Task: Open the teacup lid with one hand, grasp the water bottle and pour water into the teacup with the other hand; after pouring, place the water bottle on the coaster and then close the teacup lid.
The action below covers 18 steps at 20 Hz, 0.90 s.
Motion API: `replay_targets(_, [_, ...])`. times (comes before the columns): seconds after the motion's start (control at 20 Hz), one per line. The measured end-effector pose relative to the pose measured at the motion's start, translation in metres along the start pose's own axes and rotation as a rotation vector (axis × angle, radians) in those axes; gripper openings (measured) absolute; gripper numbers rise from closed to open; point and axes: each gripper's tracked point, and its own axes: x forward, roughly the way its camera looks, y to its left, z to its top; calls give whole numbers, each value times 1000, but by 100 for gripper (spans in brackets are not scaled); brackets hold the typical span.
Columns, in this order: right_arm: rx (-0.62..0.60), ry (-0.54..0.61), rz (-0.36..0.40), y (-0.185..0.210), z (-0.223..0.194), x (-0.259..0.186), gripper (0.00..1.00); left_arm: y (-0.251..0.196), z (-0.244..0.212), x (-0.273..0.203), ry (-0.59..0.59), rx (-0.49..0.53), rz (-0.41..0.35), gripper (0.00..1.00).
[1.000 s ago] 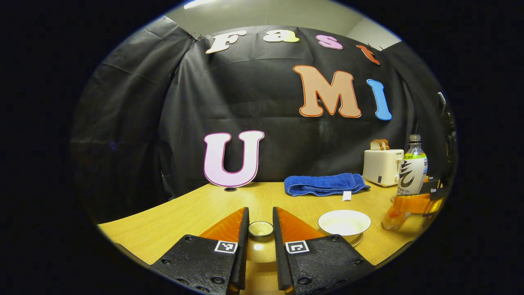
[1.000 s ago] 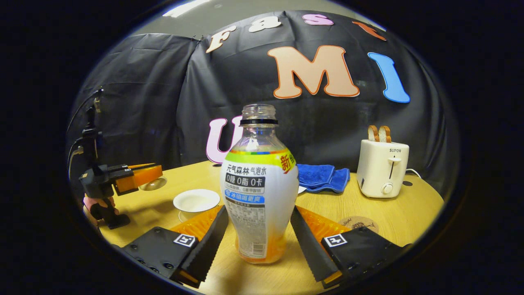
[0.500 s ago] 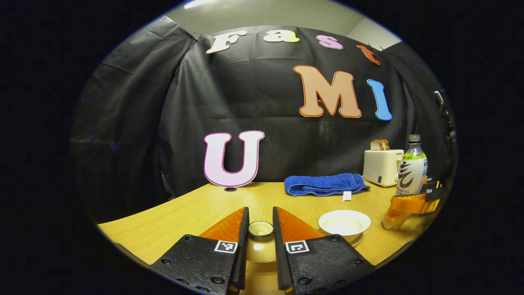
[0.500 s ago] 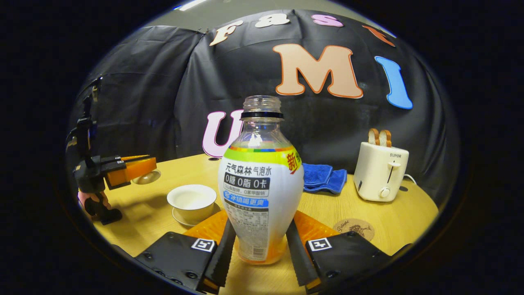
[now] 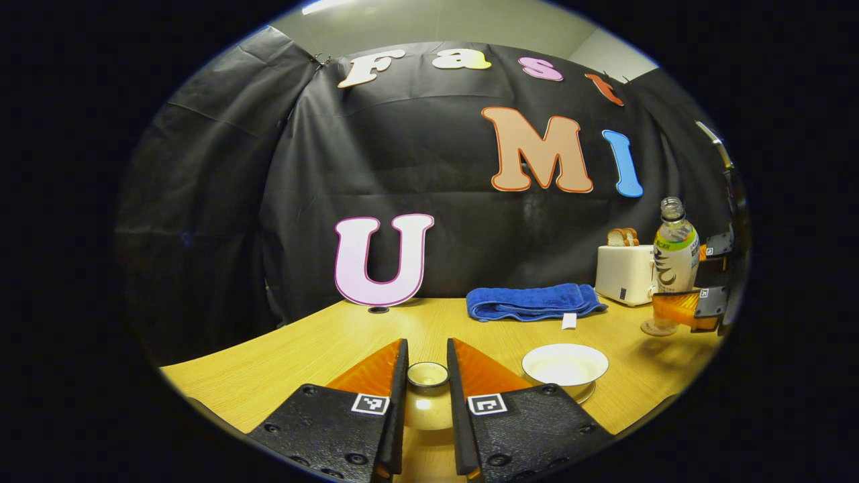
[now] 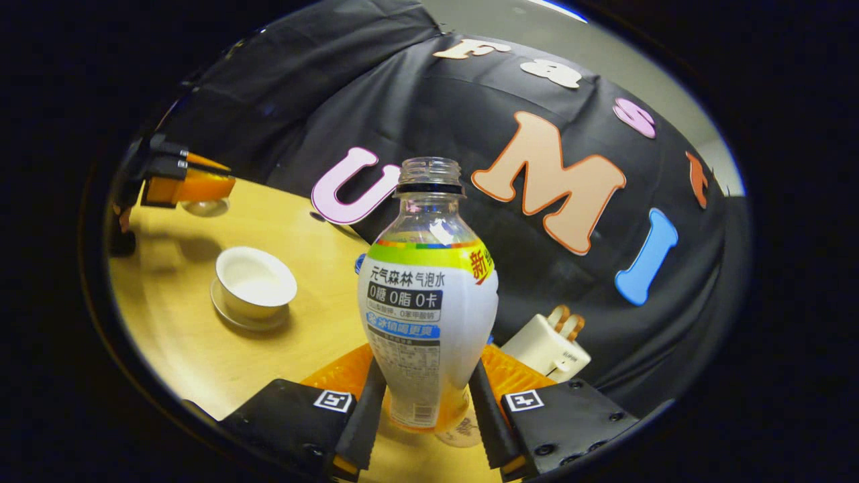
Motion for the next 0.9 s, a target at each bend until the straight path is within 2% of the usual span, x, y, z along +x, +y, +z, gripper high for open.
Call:
replay_targets(0.35, [-405, -40, -78, -13, 11, 17, 67, 0, 0, -1, 3, -1, 1, 28])
replay_targets(0.5, [-486, -30, -64, -1, 4, 24, 67, 0, 0, -1, 3, -1, 1, 28])
replay_targets(0.9, [-773, -41, -104, 8, -11, 30, 66, 0, 0, 0, 4, -2, 1, 28])
